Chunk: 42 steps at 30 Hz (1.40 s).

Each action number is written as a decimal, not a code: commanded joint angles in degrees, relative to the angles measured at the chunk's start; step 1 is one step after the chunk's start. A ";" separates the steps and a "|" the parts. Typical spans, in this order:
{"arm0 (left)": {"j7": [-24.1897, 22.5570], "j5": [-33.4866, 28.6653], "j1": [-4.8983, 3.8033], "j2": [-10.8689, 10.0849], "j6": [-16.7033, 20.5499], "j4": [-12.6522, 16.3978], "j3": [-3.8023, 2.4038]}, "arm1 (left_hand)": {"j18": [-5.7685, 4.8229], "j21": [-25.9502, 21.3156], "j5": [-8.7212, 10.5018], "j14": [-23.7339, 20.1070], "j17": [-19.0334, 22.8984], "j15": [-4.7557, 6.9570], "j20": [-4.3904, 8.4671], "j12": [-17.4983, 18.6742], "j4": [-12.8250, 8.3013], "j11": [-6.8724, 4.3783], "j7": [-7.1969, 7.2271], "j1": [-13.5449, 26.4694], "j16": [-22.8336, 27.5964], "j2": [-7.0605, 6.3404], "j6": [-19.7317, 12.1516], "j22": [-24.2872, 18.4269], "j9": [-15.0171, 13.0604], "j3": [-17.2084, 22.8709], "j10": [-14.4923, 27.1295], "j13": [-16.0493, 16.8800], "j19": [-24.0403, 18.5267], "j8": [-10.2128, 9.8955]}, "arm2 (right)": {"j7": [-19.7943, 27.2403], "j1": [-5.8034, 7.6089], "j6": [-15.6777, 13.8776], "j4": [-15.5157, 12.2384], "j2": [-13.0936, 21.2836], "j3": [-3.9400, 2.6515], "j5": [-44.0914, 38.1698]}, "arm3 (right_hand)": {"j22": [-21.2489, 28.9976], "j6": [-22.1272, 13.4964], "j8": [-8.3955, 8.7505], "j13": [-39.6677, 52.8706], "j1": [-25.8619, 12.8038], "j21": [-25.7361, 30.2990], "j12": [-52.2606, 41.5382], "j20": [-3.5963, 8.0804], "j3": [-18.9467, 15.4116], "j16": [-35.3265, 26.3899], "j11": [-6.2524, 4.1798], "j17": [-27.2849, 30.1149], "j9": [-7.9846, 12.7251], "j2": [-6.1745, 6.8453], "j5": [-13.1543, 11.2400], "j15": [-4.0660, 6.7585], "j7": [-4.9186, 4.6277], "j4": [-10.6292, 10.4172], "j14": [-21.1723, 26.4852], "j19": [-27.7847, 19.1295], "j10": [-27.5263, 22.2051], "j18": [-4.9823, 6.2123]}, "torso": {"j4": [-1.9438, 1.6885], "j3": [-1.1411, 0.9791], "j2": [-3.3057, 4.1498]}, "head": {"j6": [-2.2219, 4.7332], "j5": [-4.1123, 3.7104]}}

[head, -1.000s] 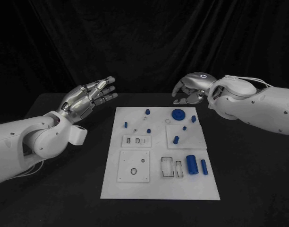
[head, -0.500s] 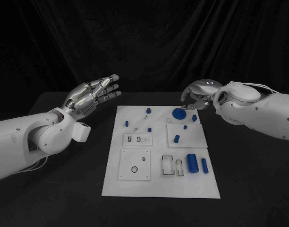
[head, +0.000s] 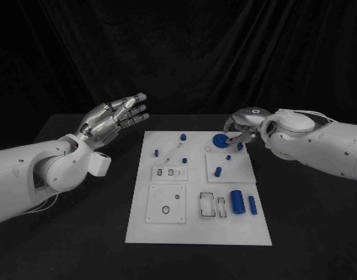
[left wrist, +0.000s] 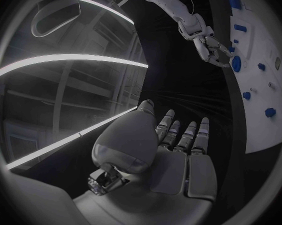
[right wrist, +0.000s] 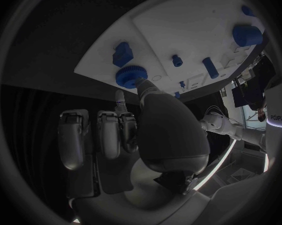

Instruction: Assemble the parts on the task board

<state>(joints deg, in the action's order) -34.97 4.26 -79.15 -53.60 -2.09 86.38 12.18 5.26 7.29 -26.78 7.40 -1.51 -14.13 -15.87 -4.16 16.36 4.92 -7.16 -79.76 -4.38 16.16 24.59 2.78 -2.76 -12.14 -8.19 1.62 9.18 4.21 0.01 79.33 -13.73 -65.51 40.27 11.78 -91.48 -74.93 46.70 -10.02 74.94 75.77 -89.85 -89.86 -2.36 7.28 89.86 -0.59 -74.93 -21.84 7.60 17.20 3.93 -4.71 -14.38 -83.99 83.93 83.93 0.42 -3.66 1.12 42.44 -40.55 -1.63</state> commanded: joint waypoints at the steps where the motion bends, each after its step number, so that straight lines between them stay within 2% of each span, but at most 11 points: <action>1: -0.53 -0.13 -0.05 0.01 -0.83 0.04 -0.06 | 1.12 0.02 -0.24 0.36 -0.08 -0.07 -0.55 -0.39 0.08 0.30 0.05 -0.46 -0.16 0.08 0.54 -0.06 -0.08 0.36 -0.09 0.07 0.02 0.35 | 0.51 -0.32 -0.40 0.38 -0.32 -0.03 -0.58 | -15.07 0.09 0.23 15.06 0.49 -0.15 -0.14 -0.45 -0.10 0.14 0.22 -15.07 0.19 0.30 0.00 -0.28 0.14 0.40 -6.01 6.07 6.07 -0.42 | 0.03 0.06 -0.05 | -0.11 0.02; 16: -0.27 -0.13 -0.03 0.18 -1.16 -0.29 -0.06 | 1.11 0.04 -0.37 0.34 -0.08 -0.09 -0.57 -0.42 0.06 0.36 0.00 -0.64 -0.15 0.04 0.65 -0.07 -0.09 0.44 -0.15 0.07 0.04 0.38 | 1.18 -0.71 -0.61 1.21 -1.42 -0.03 -0.59 | -15.07 0.00 0.74 15.06 0.68 -0.15 -0.14 -0.33 -0.40 0.14 -0.15 -15.07 0.71 0.76 -1.72 -0.03 0.66 -0.12 -6.01 6.07 6.07 -0.42 | 0.02 0.03 -0.05 | -0.06 -0.08; 28: -0.09 -0.13 -0.03 0.12 -1.33 -0.16 -0.06 | 1.11 0.08 -0.52 0.37 -0.08 -0.11 -0.57 -0.43 0.05 0.40 -0.04 -0.81 -0.16 0.05 0.69 -0.07 -0.09 0.54 -0.18 0.07 0.07 0.39 | 1.04 -1.43 0.74 2.41 -2.32 -0.03 -0.59 | -15.07 1.67 0.65 15.06 1.86 -0.15 -0.14 -0.22 0.25 0.14 0.06 -15.07 1.17 0.13 3.74 -0.05 0.22 0.14 -6.01 6.07 6.07 -0.42 | 0.02 0.06 -0.07 | -0.35 -0.08; 33: -0.03 -0.13 -0.02 0.12 -1.38 -0.17 -0.06 | 1.11 0.08 -0.59 0.36 -0.08 -0.11 -0.58 -0.44 0.04 0.43 -0.06 -0.89 -0.16 0.03 0.71 -0.07 -0.09 0.58 -0.19 0.07 0.08 0.39 | 1.12 -1.63 1.32 2.92 -2.58 -0.04 -0.59 | -15.07 2.37 0.47 15.06 2.10 -0.15 -0.14 -0.28 0.46 0.14 0.14 -15.07 1.19 0.03 5.01 -0.10 0.17 0.38 -6.01 6.07 6.07 -0.42 | 0.00 0.04 -0.06 | -0.45 -0.13; 41: 0.02 -0.13 -0.01 0.16 -1.50 -0.21 -0.06 | 1.10 0.09 -0.66 0.36 -0.07 -0.12 -0.58 -0.43 0.03 0.45 -0.08 -0.96 -0.16 0.01 0.67 -0.07 -0.08 0.61 -0.18 0.07 0.09 0.38 | 1.79 -1.88 1.70 3.55 -3.12 -0.04 -0.59 | -15.07 6.53 -1.24 15.06 2.96 -0.15 -0.14 -0.19 1.48 0.14 0.02 -15.07 0.25 -0.39 9.53 0.06 0.42 1.73 -6.01 6.07 6.07 -0.42 | 0.01 0.04 -0.03 | -0.53 -0.14; 42: 0.03 -0.13 0.00 0.16 -1.51 -0.22 -0.06 | 1.10 0.09 -0.66 0.36 -0.07 -0.12 -0.58 -0.43 0.03 0.45 -0.08 -0.96 -0.16 0.01 0.67 -0.07 -0.08 0.61 -0.18 0.07 0.09 0.38 | 1.96 -1.91 1.52 3.56 -3.16 -0.04 -0.59 | -15.07 8.11 -2.11 15.06 3.14 -0.15 -0.14 -0.09 1.66 0.14 -0.05 -15.07 -0.39 -0.49 10.22 0.19 0.60 2.19 -6.01 6.07 6.07 -0.42 | 0.03 0.04 -0.03 | -0.55 -0.09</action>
<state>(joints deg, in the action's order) -34.40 4.26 -79.15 -53.52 -2.87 86.08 12.19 5.26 7.29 -27.06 7.40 -1.50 -14.13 -16.07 -4.38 16.35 5.11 -7.17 -80.23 -4.38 16.15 24.98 2.79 -2.79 -11.82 -8.38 1.60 9.38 4.21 1.57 77.96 -13.46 -62.07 37.15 11.51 -91.54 -74.90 52.67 -11.07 74.92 77.91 -89.85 -89.85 -2.36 8.87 89.85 -0.60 -74.92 -20.66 7.44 27.08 3.94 -5.68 -12.48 -83.99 83.93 83.93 0.45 -3.66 1.16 42.38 -41.07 -1.78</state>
